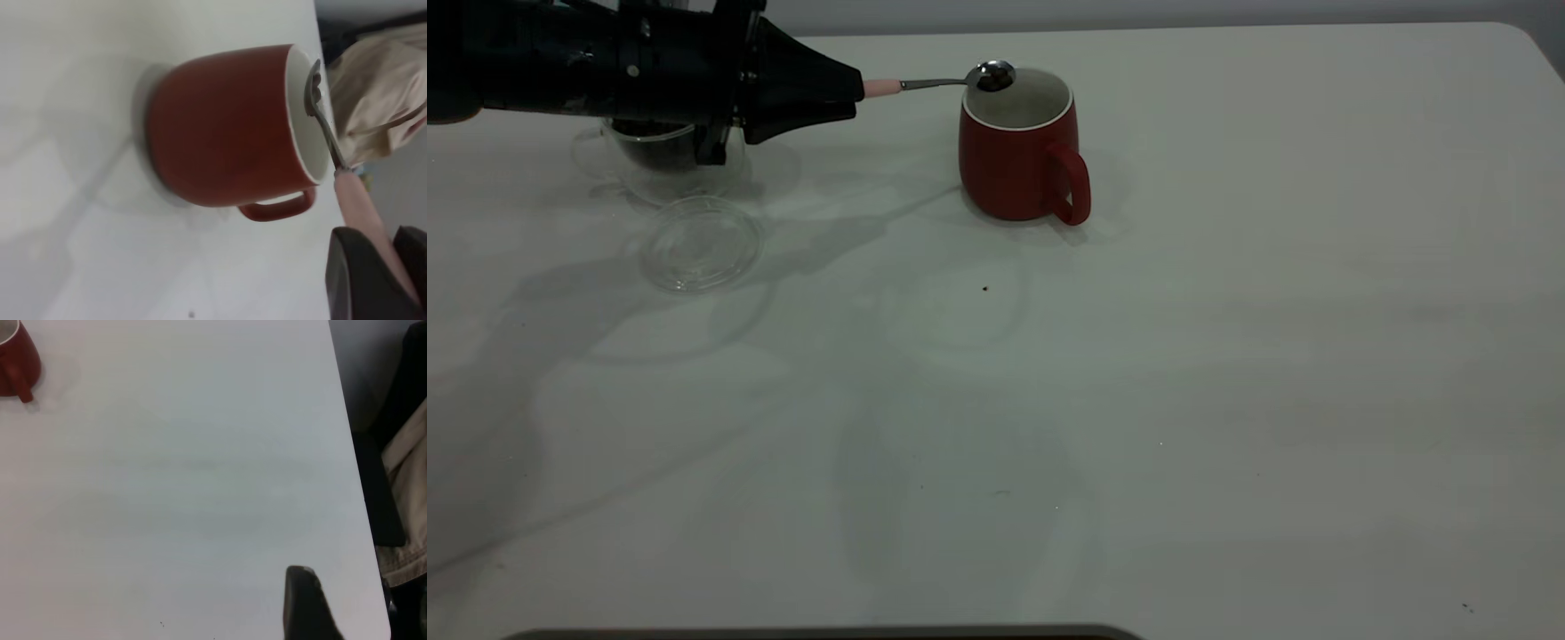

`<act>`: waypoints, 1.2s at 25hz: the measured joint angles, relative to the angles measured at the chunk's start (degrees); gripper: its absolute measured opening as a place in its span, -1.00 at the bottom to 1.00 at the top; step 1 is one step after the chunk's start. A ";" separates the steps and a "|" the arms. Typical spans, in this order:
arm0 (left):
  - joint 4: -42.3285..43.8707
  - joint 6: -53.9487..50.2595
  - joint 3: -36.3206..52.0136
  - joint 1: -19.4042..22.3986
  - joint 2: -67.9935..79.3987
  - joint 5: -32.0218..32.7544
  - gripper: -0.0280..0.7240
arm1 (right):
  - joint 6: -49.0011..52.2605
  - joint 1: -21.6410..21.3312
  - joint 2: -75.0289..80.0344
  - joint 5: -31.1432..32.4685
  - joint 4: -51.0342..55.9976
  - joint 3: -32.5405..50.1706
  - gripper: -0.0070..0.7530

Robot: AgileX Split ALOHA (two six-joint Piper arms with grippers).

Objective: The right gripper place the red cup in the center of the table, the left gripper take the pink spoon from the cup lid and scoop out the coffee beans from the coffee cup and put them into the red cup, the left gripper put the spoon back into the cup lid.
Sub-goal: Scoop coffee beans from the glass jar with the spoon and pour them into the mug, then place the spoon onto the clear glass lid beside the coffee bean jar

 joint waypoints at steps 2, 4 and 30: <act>0.00 3.12 0.00 0.00 0.00 -0.37 -0.59 | 0.00 0.00 0.00 0.00 0.00 0.00 0.17; 0.00 6.76 0.00 0.00 0.00 -0.49 -0.59 | 0.00 0.00 0.00 0.00 0.00 0.00 0.17; 12.56 1.58 0.00 5.89 -15.39 6.86 -0.59 | 0.00 0.00 0.00 0.00 0.00 0.00 0.17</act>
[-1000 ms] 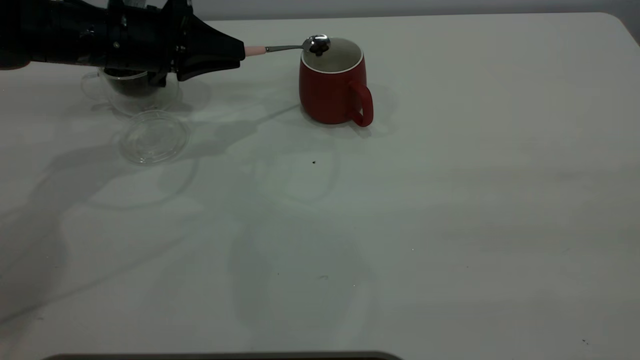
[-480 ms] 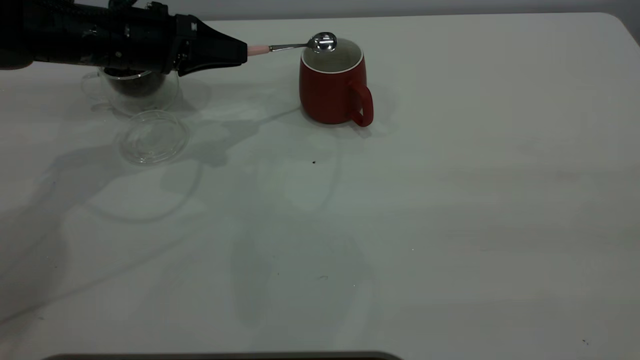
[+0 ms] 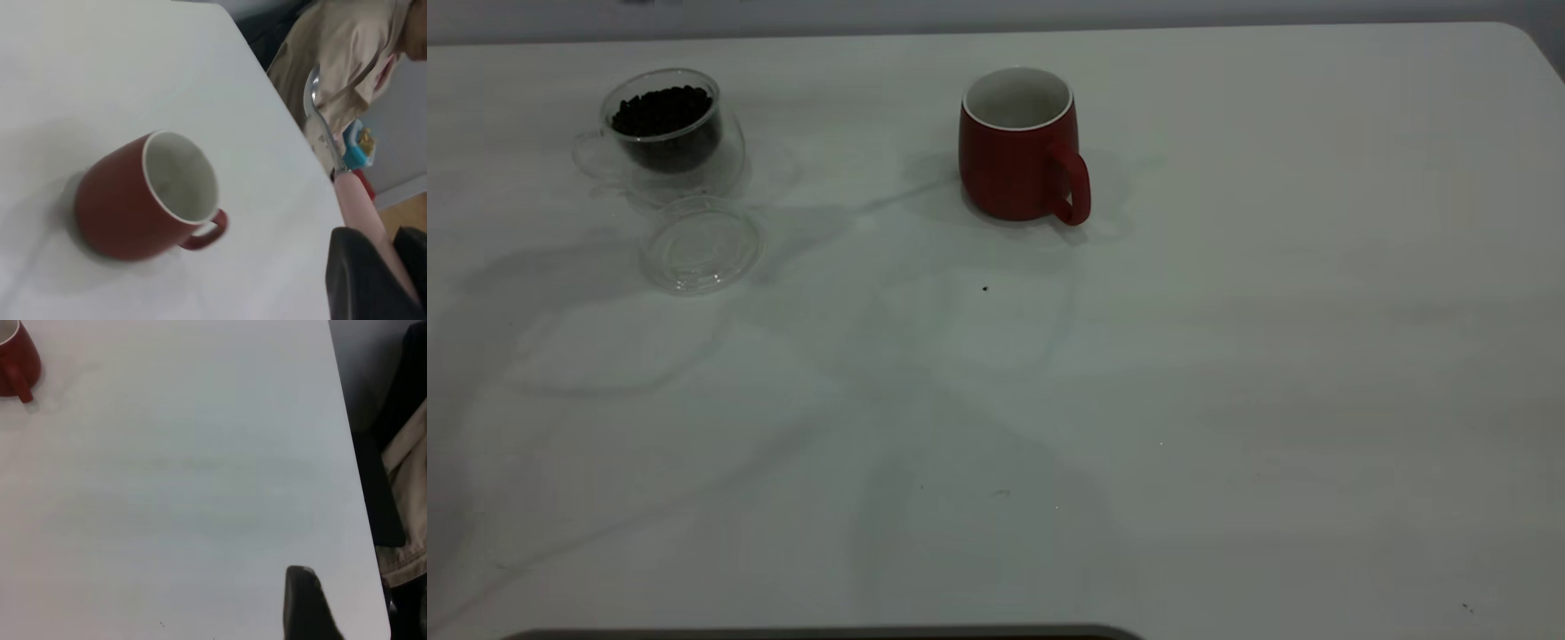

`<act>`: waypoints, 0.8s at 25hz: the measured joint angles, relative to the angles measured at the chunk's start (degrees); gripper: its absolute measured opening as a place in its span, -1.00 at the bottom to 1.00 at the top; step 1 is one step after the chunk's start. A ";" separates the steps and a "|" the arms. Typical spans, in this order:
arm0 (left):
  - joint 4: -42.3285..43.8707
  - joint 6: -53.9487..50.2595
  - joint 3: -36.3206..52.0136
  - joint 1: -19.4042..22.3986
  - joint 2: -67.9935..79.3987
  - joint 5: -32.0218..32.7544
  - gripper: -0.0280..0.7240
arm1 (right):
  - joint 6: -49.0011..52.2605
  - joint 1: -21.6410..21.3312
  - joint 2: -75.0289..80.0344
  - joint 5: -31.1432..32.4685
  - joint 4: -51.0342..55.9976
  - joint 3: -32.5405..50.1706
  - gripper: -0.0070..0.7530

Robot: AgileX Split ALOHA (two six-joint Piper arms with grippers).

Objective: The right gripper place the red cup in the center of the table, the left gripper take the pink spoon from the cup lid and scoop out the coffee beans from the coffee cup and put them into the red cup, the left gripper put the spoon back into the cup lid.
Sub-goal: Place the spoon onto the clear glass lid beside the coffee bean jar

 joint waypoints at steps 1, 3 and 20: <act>2.26 -3.17 0.00 1.29 -1.83 1.11 -0.59 | 0.00 0.00 0.00 0.00 0.00 0.00 0.17; 7.37 -7.12 0.00 4.98 -4.55 4.47 -0.59 | 0.00 0.00 0.00 0.00 0.00 0.00 0.17; 22.67 -13.51 1.89 27.99 6.54 7.60 -0.59 | 0.00 0.00 -0.04 0.00 0.11 0.00 0.17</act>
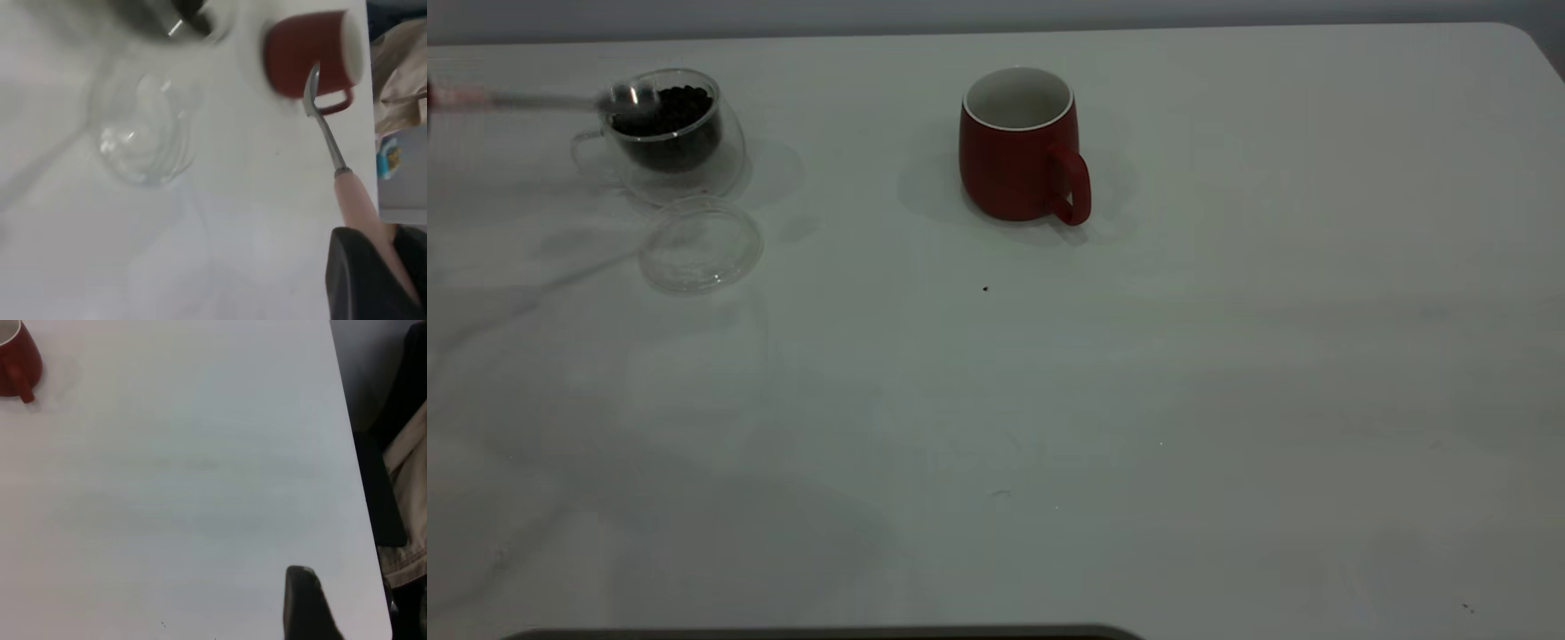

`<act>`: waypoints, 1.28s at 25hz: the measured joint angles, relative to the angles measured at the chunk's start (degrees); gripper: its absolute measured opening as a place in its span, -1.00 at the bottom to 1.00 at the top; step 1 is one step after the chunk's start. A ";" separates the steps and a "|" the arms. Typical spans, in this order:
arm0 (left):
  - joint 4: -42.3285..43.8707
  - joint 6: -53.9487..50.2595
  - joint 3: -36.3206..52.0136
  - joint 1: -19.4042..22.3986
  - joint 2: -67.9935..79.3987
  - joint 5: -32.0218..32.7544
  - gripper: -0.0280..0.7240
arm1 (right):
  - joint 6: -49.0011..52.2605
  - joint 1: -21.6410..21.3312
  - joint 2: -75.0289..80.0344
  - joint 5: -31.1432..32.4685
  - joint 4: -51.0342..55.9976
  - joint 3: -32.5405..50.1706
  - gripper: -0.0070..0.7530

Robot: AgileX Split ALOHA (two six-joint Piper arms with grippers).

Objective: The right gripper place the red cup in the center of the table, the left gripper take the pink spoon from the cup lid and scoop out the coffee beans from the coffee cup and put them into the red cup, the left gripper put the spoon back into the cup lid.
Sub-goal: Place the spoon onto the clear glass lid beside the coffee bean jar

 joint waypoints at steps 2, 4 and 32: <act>0.00 0.36 0.00 0.06 3.24 -0.70 -0.59 | 0.00 0.00 0.00 0.00 0.00 0.00 0.17; -0.40 1.67 0.00 0.06 5.69 -2.12 -0.59 | 0.00 0.00 0.00 0.00 0.00 0.00 0.17; -8.63 0.93 0.00 -1.27 15.40 -7.60 -0.55 | 0.00 0.00 0.00 0.00 0.04 0.00 0.17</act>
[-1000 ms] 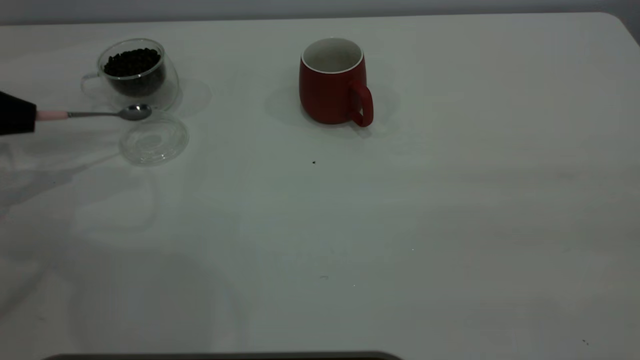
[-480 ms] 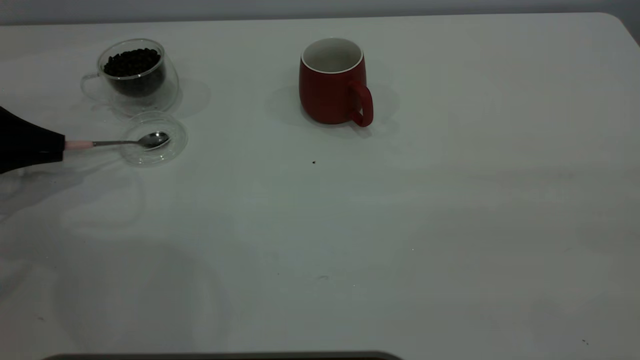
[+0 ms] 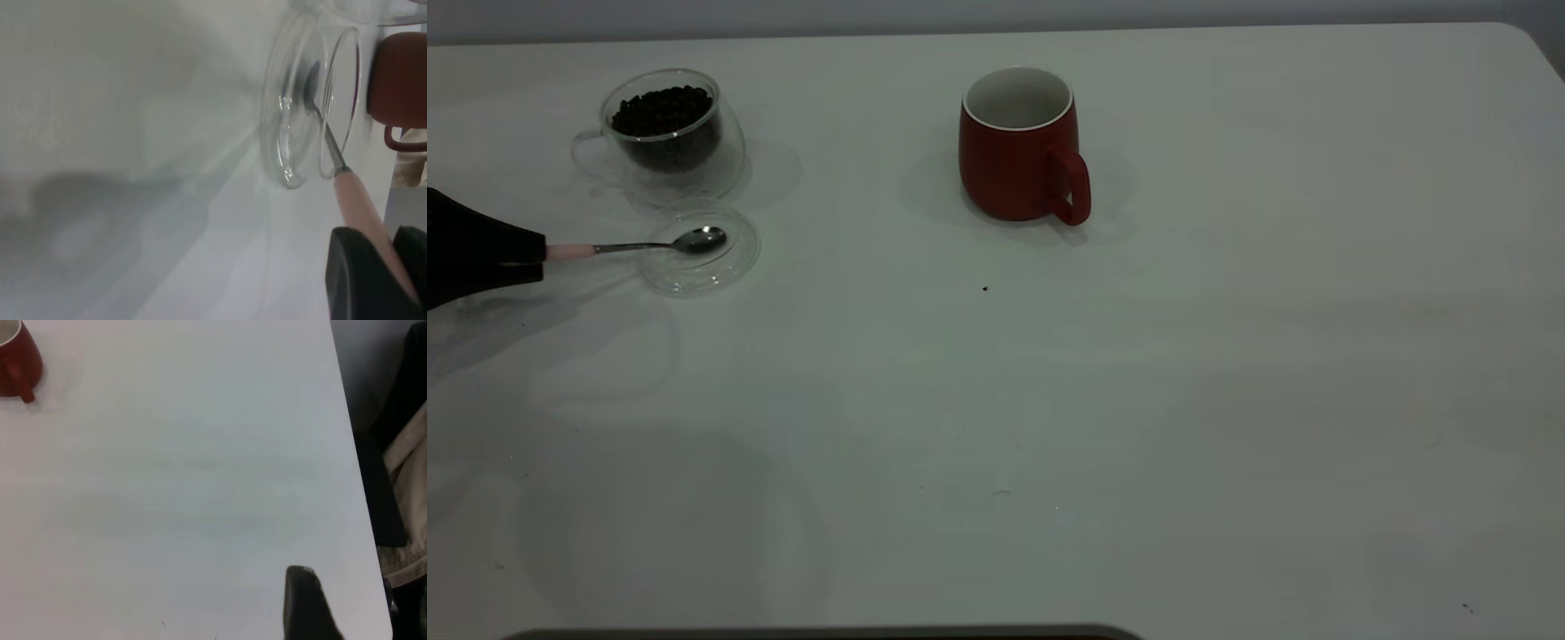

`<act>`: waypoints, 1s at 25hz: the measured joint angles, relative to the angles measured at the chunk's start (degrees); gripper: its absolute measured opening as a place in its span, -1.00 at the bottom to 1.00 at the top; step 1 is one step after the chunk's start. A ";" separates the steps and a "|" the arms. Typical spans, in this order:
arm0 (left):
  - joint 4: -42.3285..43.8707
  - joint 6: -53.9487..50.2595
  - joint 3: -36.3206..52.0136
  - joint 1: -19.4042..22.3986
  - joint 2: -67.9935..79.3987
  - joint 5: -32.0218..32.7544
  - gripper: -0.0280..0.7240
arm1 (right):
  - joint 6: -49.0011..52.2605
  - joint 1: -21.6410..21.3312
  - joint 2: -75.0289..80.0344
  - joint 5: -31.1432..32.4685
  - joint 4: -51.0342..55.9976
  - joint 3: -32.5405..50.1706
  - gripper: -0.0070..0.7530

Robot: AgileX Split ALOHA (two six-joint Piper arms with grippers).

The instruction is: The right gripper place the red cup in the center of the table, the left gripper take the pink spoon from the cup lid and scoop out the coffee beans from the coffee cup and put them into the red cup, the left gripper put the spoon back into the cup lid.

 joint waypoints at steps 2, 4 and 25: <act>0.00 -0.77 0.00 0.00 0.00 0.00 -0.45 | 0.00 0.00 0.00 0.00 0.00 0.00 0.17; -0.04 -2.02 0.00 0.00 0.00 0.00 -0.26 | 0.00 0.00 0.00 0.00 0.00 0.00 0.17; -5.21 -3.41 -0.84 2.45 -12.43 6.61 0.50 | 0.00 0.00 0.00 0.00 0.06 0.00 0.17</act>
